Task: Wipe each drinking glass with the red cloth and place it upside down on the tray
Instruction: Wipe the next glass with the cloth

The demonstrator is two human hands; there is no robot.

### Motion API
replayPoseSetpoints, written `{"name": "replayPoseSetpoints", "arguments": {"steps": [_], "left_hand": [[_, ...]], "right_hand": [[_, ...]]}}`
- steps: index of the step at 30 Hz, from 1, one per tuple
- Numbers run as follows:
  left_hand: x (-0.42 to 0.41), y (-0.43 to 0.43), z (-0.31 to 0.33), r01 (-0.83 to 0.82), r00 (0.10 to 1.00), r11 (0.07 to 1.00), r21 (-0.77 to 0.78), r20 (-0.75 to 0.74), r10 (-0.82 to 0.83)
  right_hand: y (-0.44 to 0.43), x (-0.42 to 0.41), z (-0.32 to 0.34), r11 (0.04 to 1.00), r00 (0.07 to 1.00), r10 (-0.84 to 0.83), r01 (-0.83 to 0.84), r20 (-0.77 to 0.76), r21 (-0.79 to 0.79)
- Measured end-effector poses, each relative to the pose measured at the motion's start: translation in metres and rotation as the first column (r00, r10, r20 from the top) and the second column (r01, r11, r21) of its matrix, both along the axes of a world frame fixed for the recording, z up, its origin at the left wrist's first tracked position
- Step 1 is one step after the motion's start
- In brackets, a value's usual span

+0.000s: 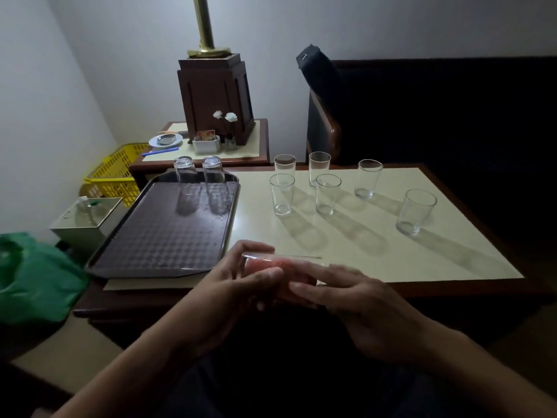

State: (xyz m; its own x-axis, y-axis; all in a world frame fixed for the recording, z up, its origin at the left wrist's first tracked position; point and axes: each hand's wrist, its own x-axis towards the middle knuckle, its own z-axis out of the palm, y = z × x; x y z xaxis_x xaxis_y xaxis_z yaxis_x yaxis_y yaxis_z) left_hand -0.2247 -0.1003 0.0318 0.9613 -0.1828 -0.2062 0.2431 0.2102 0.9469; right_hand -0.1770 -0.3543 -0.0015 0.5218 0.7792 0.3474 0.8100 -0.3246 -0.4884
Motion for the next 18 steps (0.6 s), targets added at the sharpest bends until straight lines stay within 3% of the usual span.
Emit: {"name": "replayPoseSetpoints", "arguments": {"steps": [1, 3, 5, 6, 8, 9, 11, 13, 14, 16, 18], "left_hand": [[-0.002, 0.000, 0.003, 0.018, 0.997, 0.998, 0.067, 0.075, -0.023], [-0.006, 0.002, 0.008, 0.047, 0.959, 0.982, 0.181, 0.265, -0.095], [-0.009, 0.005, 0.013, 0.036, 0.902, 0.964, 0.262, 0.406, -0.144], [-0.009, 0.005, 0.014, 0.012, 0.881, 0.950, 0.312, 0.446, -0.158], [-0.008, 0.001, 0.012, -0.053, 0.874, 0.928, 0.369, 0.467, -0.136], [-0.007, -0.002, 0.011, -0.055, 0.911, 0.937, 0.344, 0.403, -0.094], [-0.003, -0.008, 0.009, 0.077, 0.988, 0.988, 0.134, 0.120, -0.094], [0.000, -0.010, 0.006, 0.126, 0.992, 0.992, -0.014, -0.004, -0.126], [0.002, -0.009, 0.003, 0.093, 0.996, 0.995, -0.030, 0.000, -0.093], [0.003, -0.005, 0.002, 0.050, 0.994, 0.999, 0.007, 0.099, -0.051], [0.005, -0.001, 0.002, 0.052, 0.967, 0.988, 0.146, 0.240, -0.087]], "right_hand": [[0.003, -0.006, 0.002, 0.997, 0.975, 0.023, -0.007, -0.222, 0.070], [0.006, -0.015, 0.013, 0.976, 0.747, 0.137, 0.009, -0.651, 0.216], [0.008, -0.017, 0.023, 0.937, 0.508, 0.293, 0.015, -0.810, 0.348], [0.010, -0.017, 0.025, 0.924, 0.469, 0.321, 0.033, -0.823, 0.380], [0.015, -0.015, 0.028, 0.920, 0.565, 0.250, 0.114, -0.786, 0.374], [0.017, -0.013, 0.027, 0.930, 0.694, 0.164, 0.129, -0.701, 0.344], [0.018, -0.011, 0.025, 0.958, 0.939, 0.017, 0.084, -0.344, 0.275], [0.014, -0.008, 0.020, 0.978, 0.999, -0.014, 0.024, -0.051, 0.207], [0.012, -0.007, 0.017, 0.980, 0.998, -0.020, 0.032, -0.065, 0.195], [0.012, -0.008, 0.020, 0.978, 0.940, 0.001, 0.070, -0.340, 0.197], [0.011, -0.010, 0.025, 0.961, 0.711, 0.112, 0.100, -0.694, 0.257]]}}
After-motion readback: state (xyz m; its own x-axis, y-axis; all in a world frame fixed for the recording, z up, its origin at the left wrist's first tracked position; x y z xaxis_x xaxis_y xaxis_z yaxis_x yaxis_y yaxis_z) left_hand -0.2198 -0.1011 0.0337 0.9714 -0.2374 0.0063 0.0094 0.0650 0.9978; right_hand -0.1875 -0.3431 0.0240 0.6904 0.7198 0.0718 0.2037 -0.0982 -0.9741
